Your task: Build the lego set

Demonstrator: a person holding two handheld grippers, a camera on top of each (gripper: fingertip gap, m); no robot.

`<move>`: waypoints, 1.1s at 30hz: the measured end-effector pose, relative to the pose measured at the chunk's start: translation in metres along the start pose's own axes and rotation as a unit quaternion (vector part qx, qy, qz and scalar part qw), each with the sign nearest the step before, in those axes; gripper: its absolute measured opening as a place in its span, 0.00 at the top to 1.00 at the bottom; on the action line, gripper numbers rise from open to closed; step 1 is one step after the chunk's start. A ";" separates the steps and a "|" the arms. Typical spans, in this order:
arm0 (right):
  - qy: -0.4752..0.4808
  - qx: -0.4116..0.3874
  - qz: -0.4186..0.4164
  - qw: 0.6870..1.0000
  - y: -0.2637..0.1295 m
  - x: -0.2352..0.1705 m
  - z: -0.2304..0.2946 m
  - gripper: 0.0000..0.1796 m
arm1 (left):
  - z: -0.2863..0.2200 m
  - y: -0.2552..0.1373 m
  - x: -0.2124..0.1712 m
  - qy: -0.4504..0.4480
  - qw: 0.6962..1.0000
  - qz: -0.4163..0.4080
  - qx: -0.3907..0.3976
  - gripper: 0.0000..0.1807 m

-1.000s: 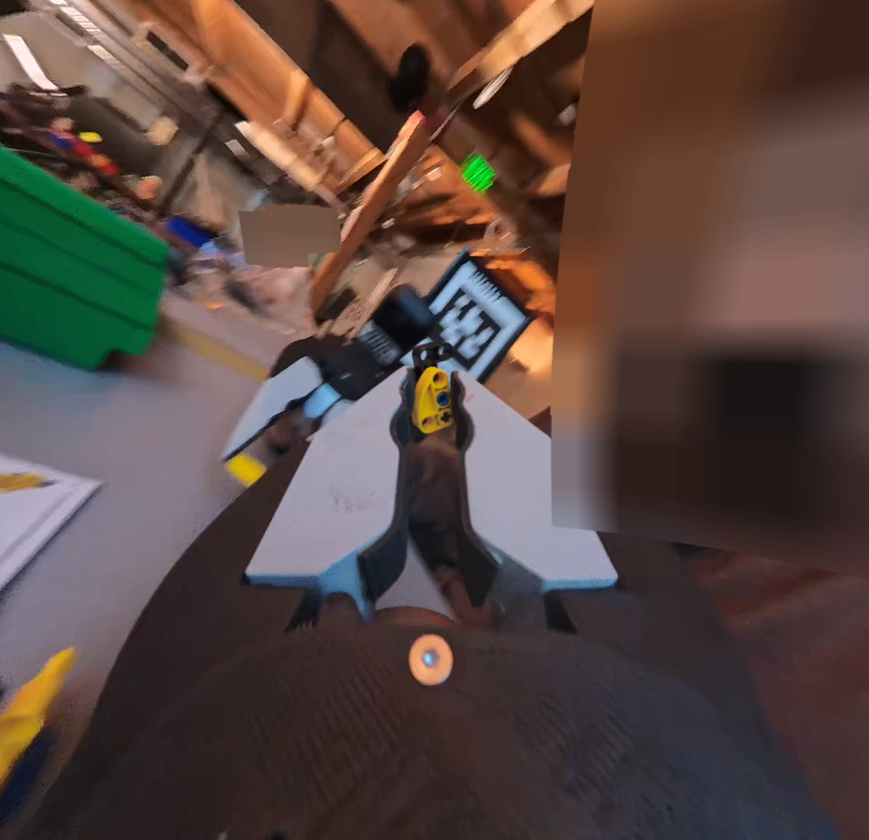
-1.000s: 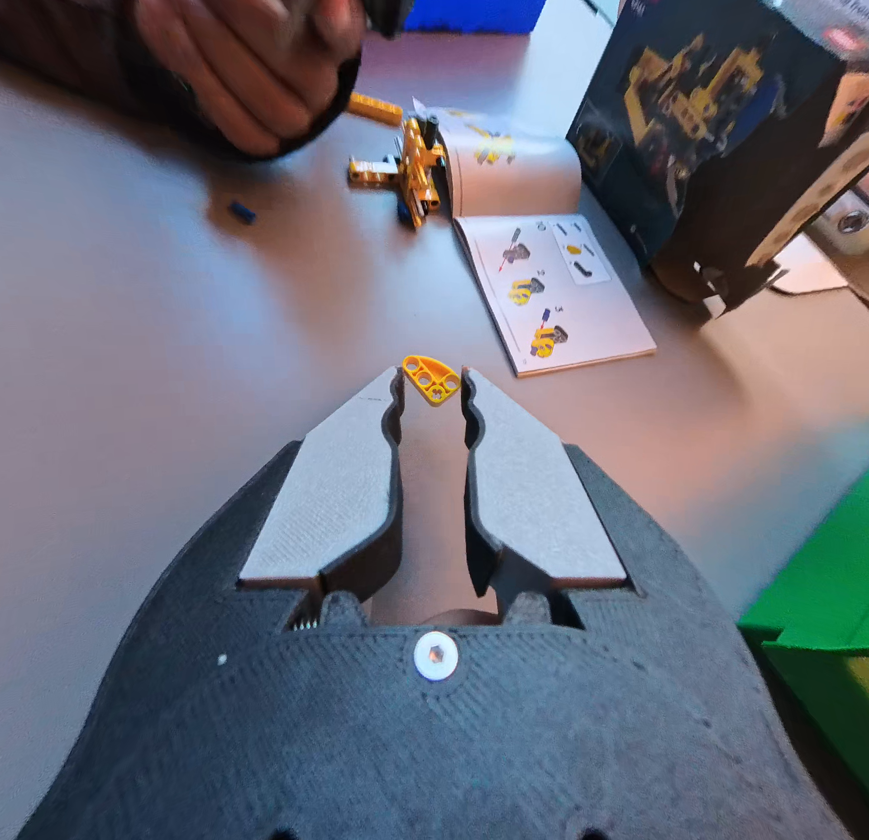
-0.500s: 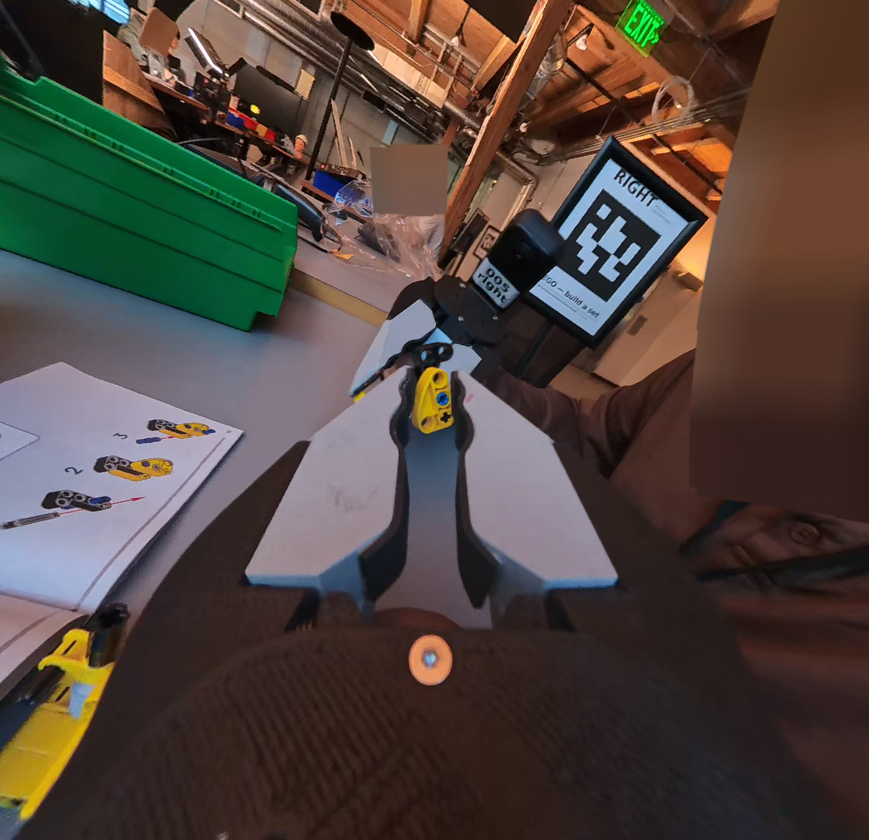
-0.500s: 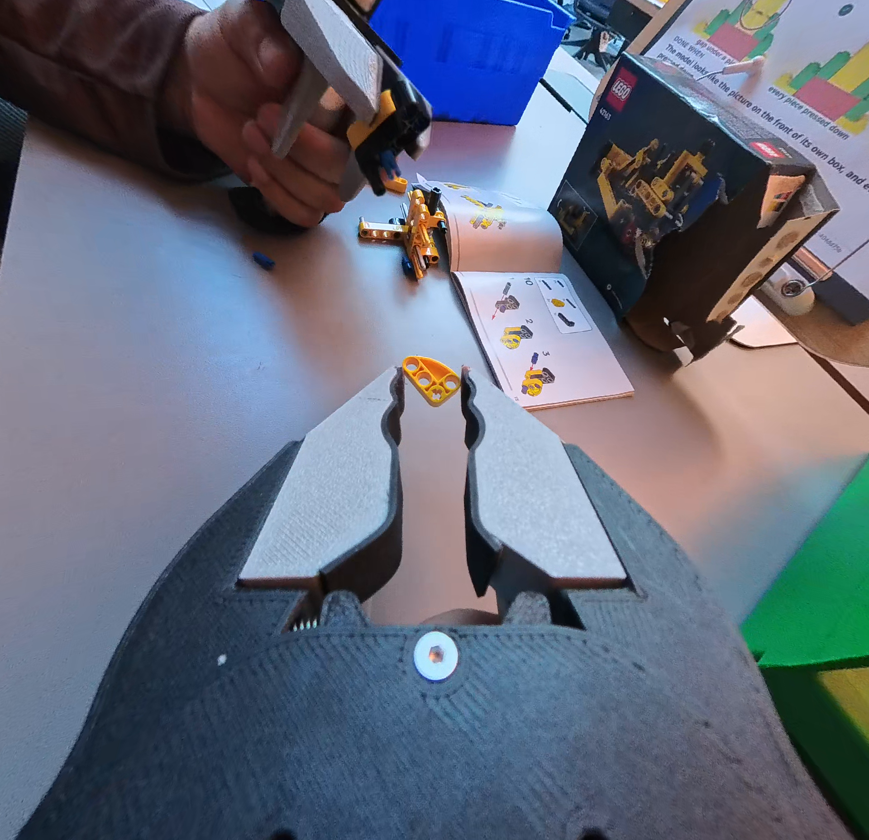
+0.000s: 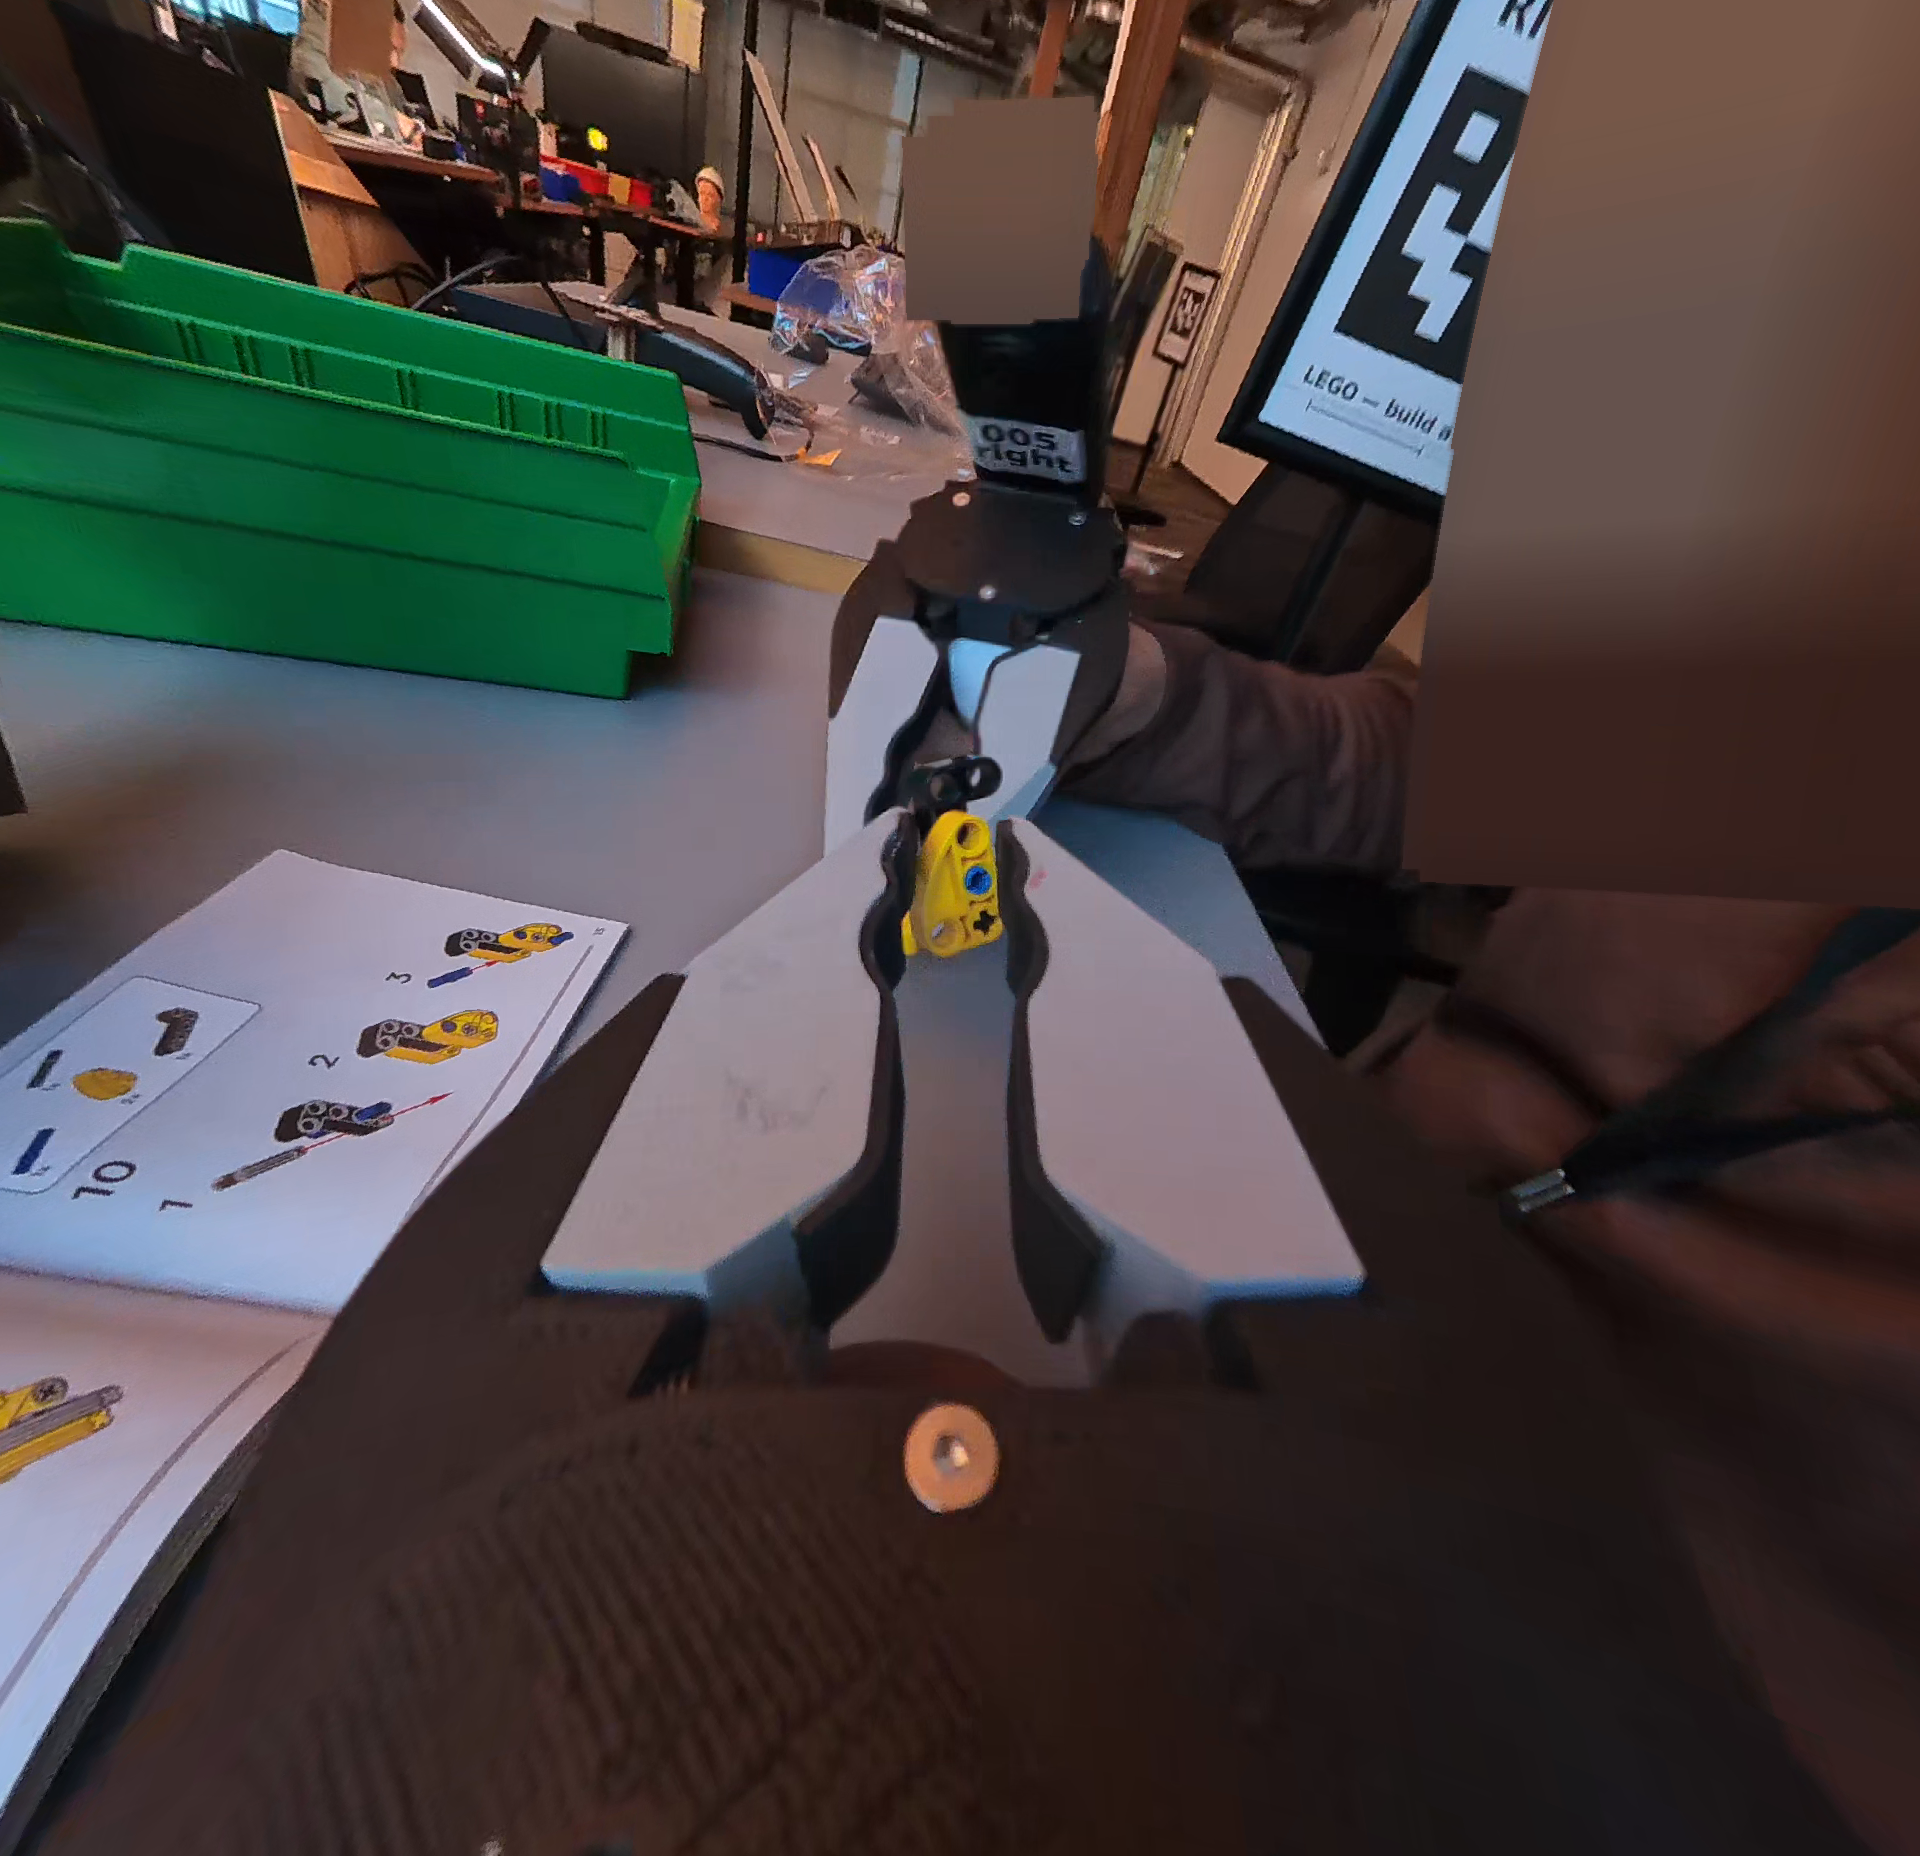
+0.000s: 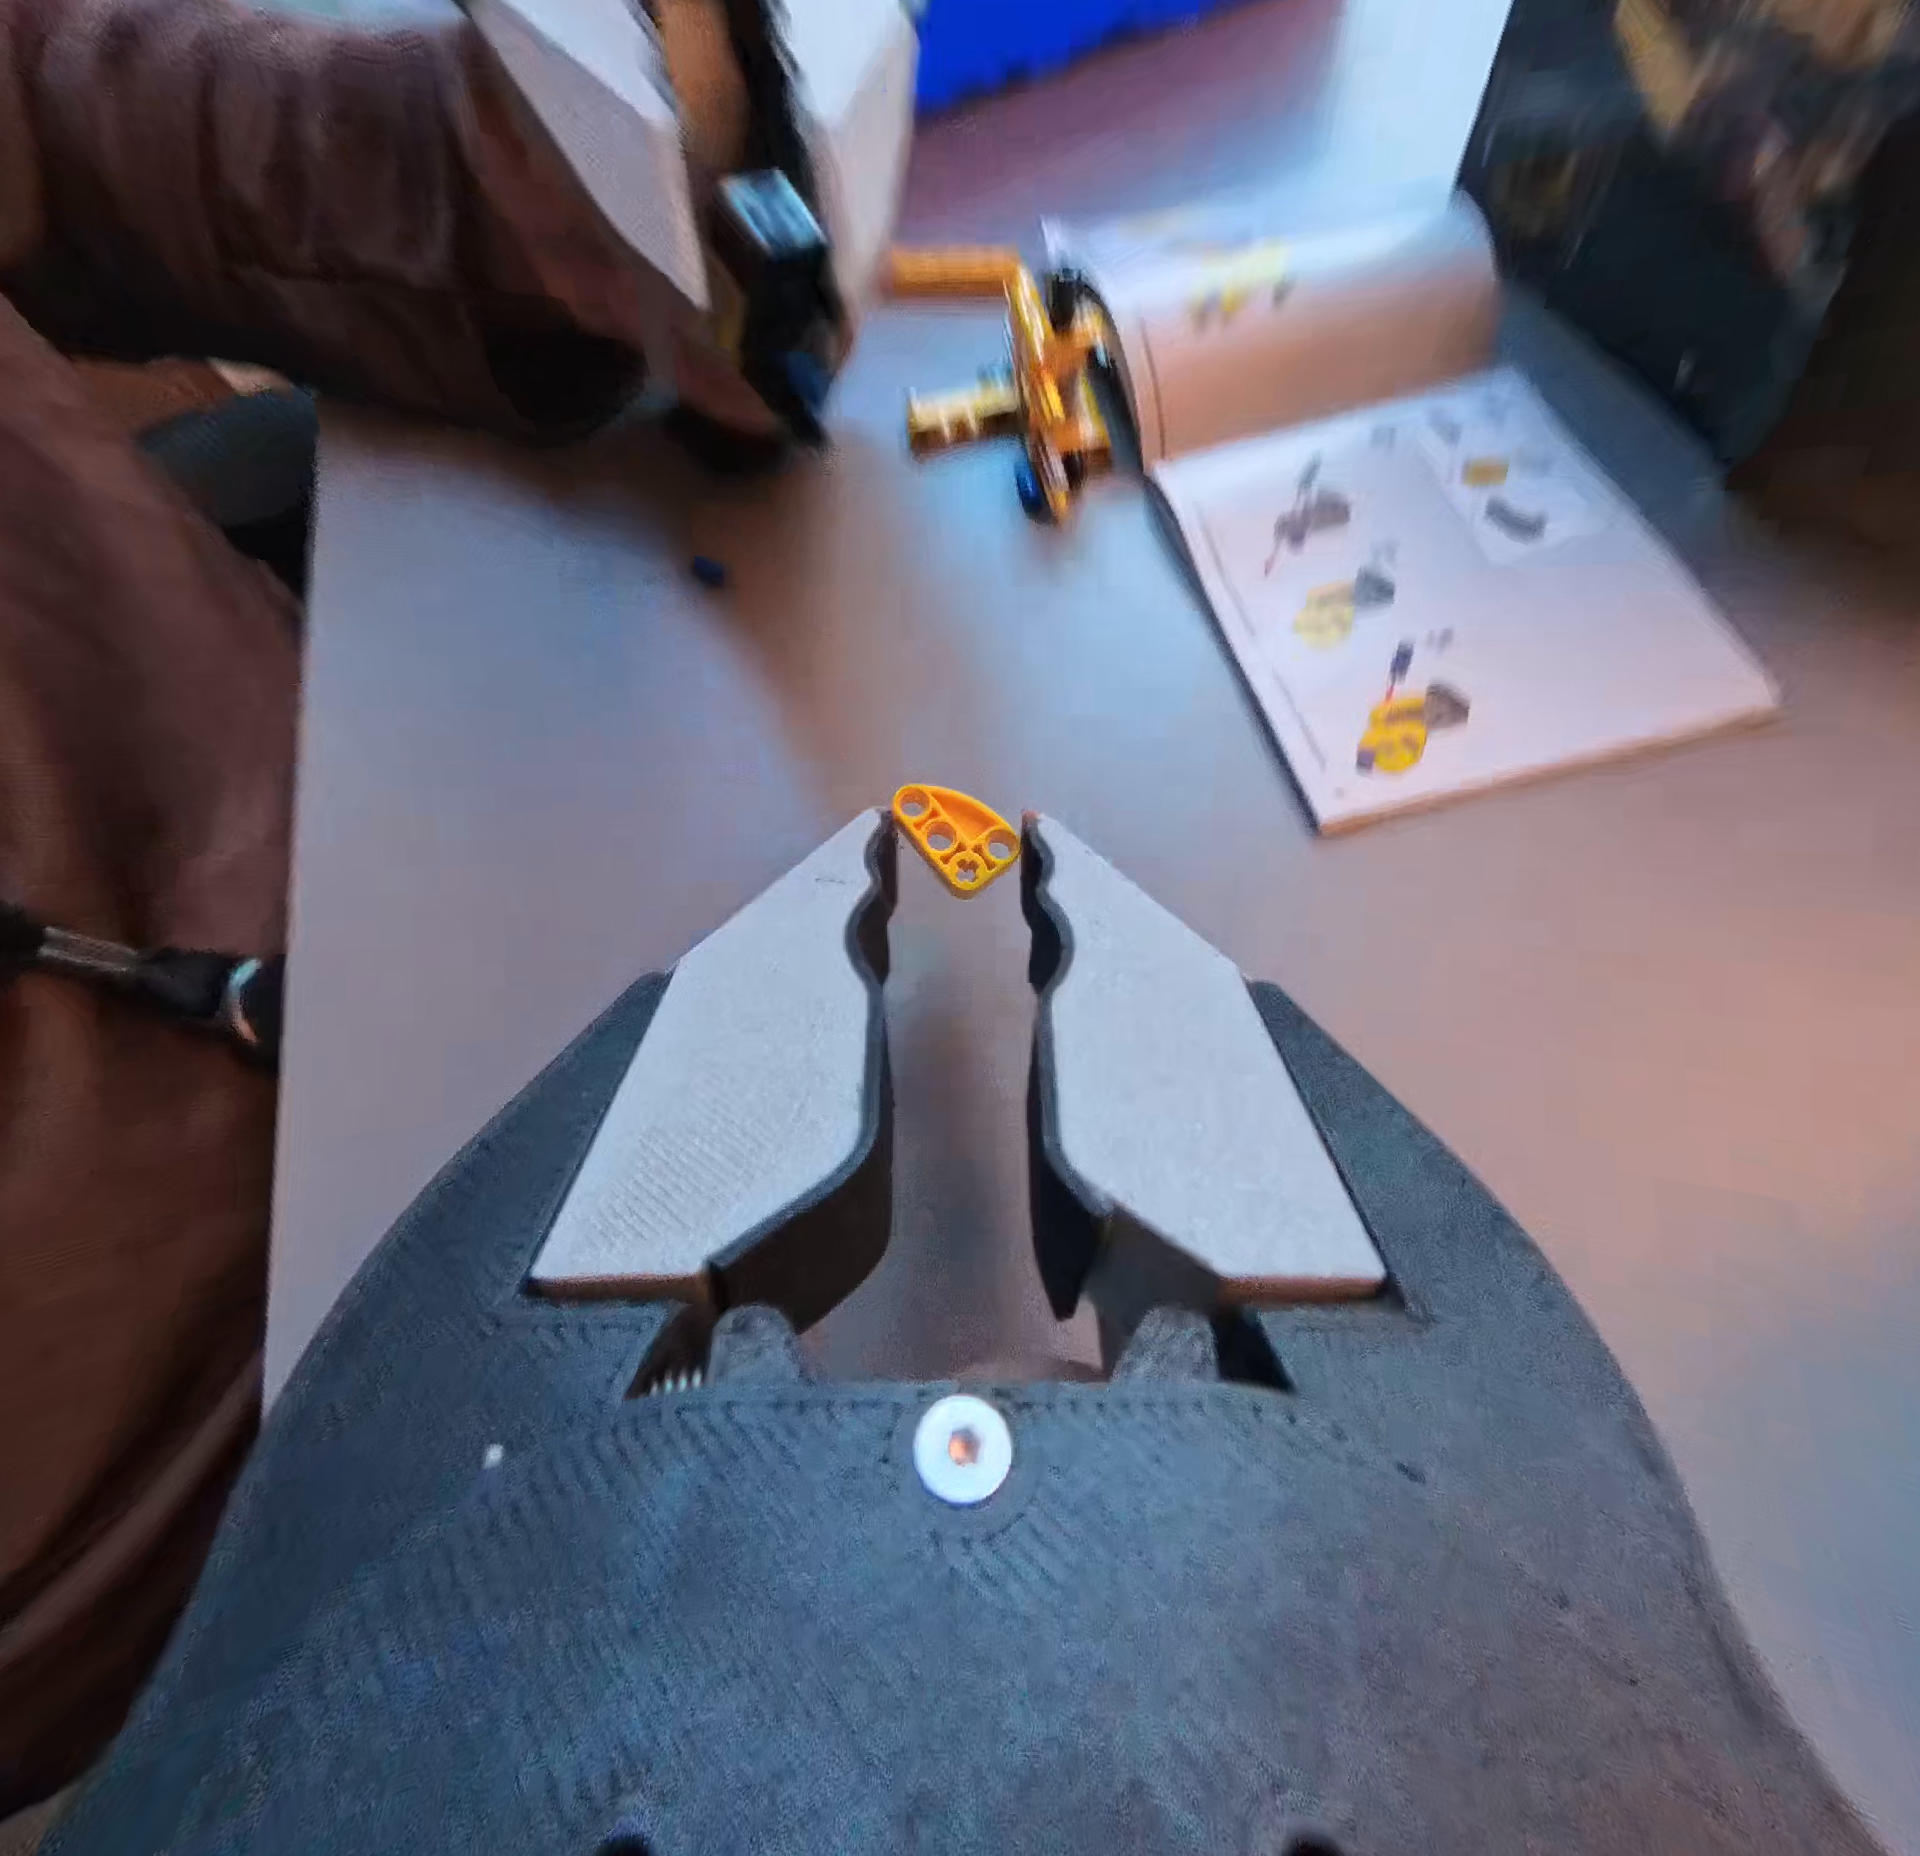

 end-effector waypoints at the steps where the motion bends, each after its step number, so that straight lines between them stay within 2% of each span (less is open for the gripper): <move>1: 0.007 -0.003 0.034 0.999 0.005 -0.007 -0.003 0.89 | 0.000 0.000 -0.001 0.004 1.000 0.003 0.003 0.94; 3: 0.005 -0.013 0.075 0.997 0.011 -0.014 -0.006 0.88 | -0.001 -0.001 -0.002 0.010 1.000 0.011 0.009 0.94; 15: -0.121 -0.061 0.134 0.982 0.003 -0.002 -0.005 0.86 | -0.007 -0.013 -0.010 0.036 0.999 0.030 0.019 0.94; 21: -0.242 -0.048 0.194 0.949 0.011 0.002 0.002 0.87 | -0.010 -0.013 -0.009 0.020 0.999 0.025 -0.001 0.94; 24: -0.269 -0.029 0.222 0.937 0.018 -0.001 0.003 0.89 | -0.010 -0.013 -0.009 0.013 1.000 0.023 -0.008 0.94; 29: -0.245 -0.020 0.205 0.947 0.021 0.003 -0.002 0.95 | -0.012 -0.012 -0.009 0.017 0.999 0.024 -0.016 0.93; 31: -0.197 -0.011 0.159 0.967 0.020 0.009 -0.003 0.95 | -0.014 -0.012 -0.010 0.025 0.999 0.025 -0.018 0.94; 33: -0.124 0.018 0.071 0.990 0.015 0.023 -0.001 0.95 | -0.015 -0.012 -0.009 0.035 0.999 0.022 -0.017 0.94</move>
Point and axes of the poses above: each gripper's, where its closed fingertips meet, y out along the fingers, x out of its top, z = x × y across the jaws, the point moved 4 cm from there along -y, back along the fingers, and after that the axes turned 10 degrees about z, right-handed, at the moved point
